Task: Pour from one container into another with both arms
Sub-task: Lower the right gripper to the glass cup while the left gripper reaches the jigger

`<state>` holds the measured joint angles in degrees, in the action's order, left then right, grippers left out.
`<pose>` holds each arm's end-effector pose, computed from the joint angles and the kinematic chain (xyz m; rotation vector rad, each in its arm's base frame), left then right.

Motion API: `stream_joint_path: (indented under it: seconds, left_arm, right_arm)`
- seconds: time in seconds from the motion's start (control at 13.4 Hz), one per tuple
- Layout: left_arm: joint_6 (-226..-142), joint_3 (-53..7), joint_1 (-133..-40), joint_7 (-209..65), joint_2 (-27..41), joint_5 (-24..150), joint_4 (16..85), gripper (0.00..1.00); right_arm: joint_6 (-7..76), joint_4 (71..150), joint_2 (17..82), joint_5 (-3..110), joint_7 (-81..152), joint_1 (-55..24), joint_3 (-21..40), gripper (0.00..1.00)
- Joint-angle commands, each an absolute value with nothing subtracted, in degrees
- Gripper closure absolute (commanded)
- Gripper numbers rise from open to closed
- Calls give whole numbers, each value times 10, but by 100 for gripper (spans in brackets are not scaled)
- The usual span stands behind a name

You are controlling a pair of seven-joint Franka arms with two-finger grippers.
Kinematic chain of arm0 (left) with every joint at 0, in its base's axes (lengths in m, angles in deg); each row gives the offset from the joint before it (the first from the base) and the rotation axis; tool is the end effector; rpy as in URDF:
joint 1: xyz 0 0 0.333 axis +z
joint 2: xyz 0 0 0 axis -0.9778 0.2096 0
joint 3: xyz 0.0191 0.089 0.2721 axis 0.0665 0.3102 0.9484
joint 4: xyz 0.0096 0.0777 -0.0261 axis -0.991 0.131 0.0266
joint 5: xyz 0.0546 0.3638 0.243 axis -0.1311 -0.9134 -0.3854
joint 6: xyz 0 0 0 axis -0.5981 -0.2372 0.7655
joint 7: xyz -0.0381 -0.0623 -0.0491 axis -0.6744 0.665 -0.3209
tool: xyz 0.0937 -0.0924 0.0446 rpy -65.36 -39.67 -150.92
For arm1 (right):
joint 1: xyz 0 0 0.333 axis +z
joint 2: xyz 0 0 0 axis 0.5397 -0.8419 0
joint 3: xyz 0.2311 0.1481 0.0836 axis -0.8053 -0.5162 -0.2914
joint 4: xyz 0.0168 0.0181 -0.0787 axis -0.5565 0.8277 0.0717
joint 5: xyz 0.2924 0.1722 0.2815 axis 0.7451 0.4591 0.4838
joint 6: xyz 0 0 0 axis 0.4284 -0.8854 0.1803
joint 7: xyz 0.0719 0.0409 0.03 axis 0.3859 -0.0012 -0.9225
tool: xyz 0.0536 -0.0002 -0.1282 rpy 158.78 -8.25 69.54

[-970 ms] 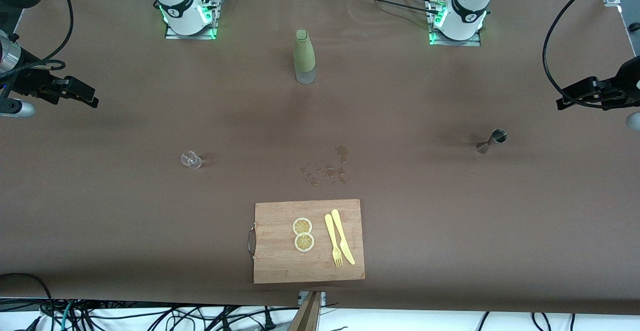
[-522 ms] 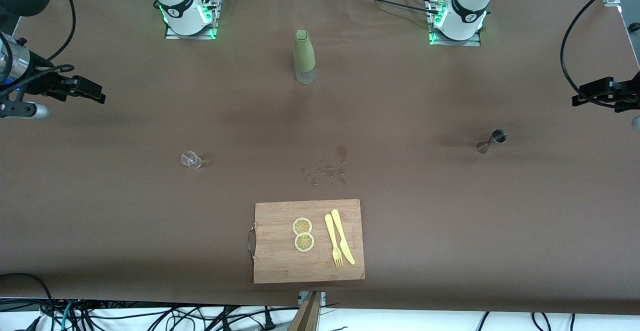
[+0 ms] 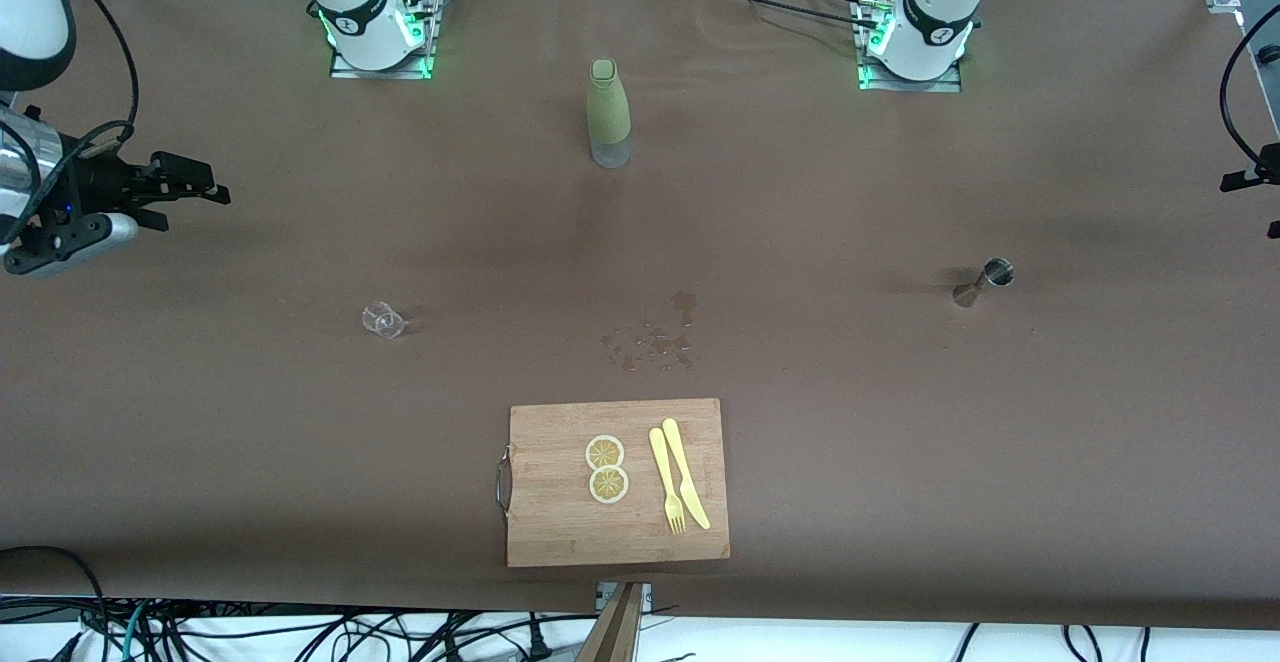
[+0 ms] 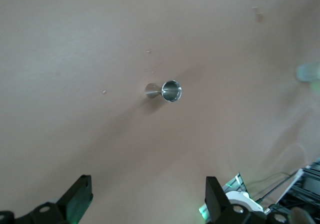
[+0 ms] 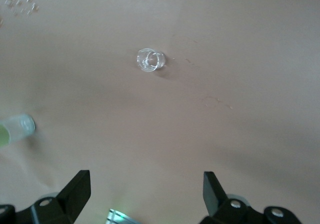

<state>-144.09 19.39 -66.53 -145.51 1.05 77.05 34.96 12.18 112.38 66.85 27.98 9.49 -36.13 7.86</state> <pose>0.5628 0.2981 0.4126 2.5528 -0.7129 -0.0834 0.6041 -0.0471 0.4117 -2.8247 -0.5442 0.2336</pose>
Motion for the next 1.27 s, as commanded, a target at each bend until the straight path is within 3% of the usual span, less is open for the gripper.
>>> stream_joint_path:
  seconds: [0.0,0.82,1.19]
  left_arm:
    - [-1443,236,-647,-1622,55,858,398,0]
    - [-1326,251,-589,-2191,352,1168,410,0]
    - [-1321,209,-594,-2290,401,1227,406,0]
  right_arm:
    - [119,1101,631,335,-23,-384,77,0]
    - [173,1116,436,605,-687,-480,77,0]
    - [226,1195,358,789,-923,-483,76,0]
